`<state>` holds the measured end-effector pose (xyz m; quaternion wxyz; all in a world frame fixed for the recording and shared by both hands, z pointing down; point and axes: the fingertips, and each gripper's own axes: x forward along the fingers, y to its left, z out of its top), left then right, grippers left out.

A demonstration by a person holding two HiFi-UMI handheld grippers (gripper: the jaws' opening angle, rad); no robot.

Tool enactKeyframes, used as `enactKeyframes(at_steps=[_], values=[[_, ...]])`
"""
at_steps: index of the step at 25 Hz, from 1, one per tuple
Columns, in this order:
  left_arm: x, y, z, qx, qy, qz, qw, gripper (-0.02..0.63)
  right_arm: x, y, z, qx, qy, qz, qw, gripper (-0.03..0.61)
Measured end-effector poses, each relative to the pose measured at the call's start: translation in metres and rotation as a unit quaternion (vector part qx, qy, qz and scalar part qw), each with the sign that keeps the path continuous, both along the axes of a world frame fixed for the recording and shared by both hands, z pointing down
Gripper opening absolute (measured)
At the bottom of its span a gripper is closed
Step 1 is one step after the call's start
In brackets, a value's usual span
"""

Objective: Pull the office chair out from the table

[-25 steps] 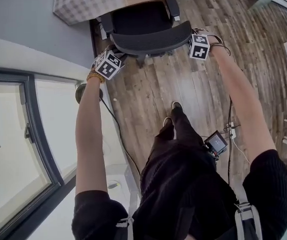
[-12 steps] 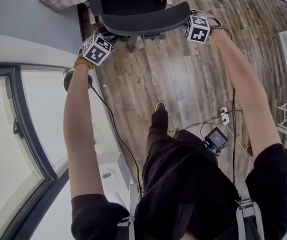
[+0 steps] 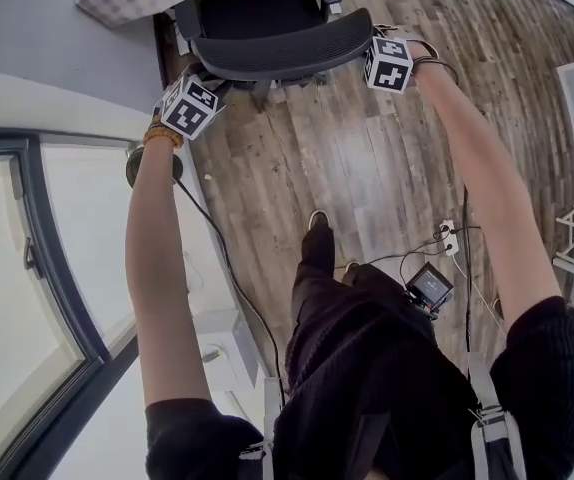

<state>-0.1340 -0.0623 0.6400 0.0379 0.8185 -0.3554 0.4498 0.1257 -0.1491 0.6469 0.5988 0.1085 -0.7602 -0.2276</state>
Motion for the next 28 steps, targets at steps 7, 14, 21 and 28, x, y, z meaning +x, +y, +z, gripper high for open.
enactKeyframes(at_steps=[7, 14, 21, 28], values=[[0.007, 0.018, -0.001, 0.01, 0.003, -0.005, 0.9999, 0.156, 0.005, 0.02, -0.001, -0.004, -0.005, 0.001, 1.0, 0.133], [0.014, 0.035, -0.002, 0.011, 0.005, -0.009, 0.9999, 0.158, 0.013, 0.034, 0.0, -0.001, -0.006, 0.001, 1.0, 0.136], [0.026, 0.055, -0.004, 0.009, 0.007, -0.007, 0.9999, 0.156, 0.025, 0.051, -0.002, 0.003, -0.005, 0.002, 1.0, 0.137], [0.034, 0.081, -0.002, 0.007, 0.008, -0.01, 0.9999, 0.156, 0.032, 0.074, -0.002, 0.006, -0.006, 0.006, 1.0, 0.138]])
